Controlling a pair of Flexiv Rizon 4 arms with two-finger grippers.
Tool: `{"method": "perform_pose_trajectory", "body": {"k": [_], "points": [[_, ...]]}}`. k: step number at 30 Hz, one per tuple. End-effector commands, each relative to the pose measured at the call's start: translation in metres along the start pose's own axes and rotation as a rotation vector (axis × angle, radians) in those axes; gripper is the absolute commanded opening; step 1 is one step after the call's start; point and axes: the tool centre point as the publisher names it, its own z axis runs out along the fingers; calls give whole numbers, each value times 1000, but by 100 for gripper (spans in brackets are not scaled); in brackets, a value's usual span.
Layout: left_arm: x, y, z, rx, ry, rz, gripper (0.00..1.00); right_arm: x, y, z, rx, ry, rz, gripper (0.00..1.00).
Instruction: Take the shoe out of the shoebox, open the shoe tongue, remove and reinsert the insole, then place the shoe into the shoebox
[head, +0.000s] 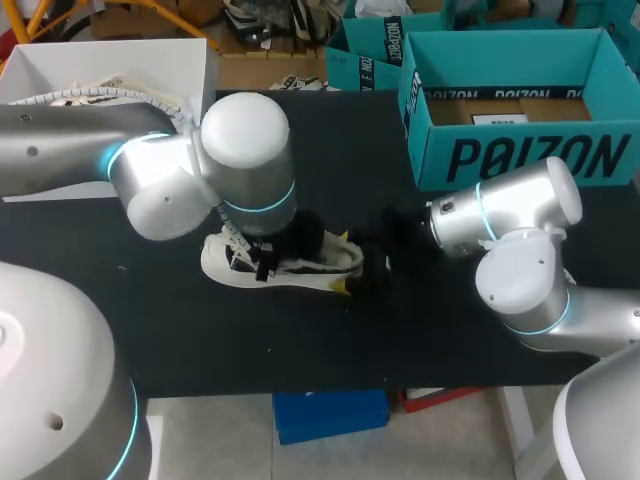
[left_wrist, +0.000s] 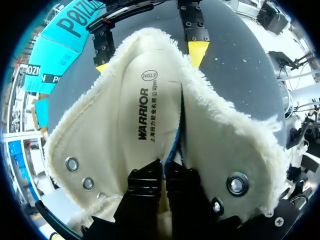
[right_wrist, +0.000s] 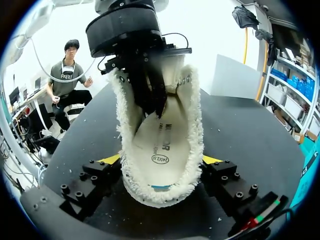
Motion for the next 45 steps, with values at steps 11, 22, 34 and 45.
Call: {"method": "perform_pose_trajectory", "body": {"k": [11,22,34,45], "points": [[20,-15,-31,114,60,32,0,1,-4,2,1,1,0,0],[23,-14,-47,138,65,11,0,1,-4,2,1,1,0,0],[17,-9,-53,176,63,-7,0,1,-4,2,1,1,0,0],[14,-12,-65,200,64,-4,0,1,-4,2,1,1,0,0]]}}
